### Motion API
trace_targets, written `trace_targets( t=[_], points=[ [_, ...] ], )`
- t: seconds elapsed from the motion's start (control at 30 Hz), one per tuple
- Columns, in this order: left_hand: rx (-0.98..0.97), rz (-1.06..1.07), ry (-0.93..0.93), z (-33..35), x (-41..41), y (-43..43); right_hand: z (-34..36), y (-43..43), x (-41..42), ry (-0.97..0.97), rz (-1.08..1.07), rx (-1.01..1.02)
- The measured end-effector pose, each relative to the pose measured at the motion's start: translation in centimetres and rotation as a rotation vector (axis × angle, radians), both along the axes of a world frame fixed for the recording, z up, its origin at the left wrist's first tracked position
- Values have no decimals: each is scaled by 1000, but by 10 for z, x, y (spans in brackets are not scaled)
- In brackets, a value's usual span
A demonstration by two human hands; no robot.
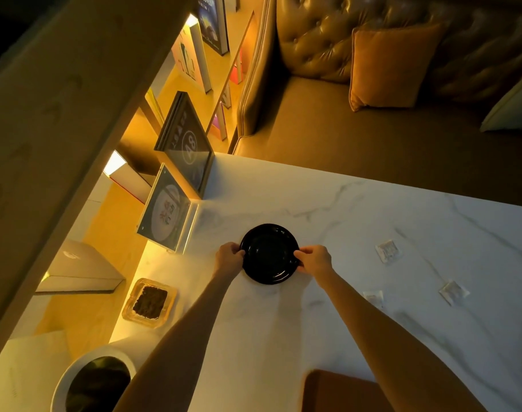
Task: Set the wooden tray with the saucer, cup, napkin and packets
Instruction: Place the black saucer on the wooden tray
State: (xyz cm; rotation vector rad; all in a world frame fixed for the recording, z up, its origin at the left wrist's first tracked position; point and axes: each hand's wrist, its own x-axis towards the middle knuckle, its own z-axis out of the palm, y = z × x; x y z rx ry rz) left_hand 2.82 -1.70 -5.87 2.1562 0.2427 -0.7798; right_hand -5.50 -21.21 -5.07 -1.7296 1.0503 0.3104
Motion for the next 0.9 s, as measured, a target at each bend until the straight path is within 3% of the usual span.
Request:
trace_targets(
  t=[0.6,0.9],
  points=[
    [-101,-72,-73,60,-77,8,63,-5,-87,-131,59,-42],
    [-148,-138,-104,93,-183,1,103,-7,-207,-186,7,-86]
  ],
)
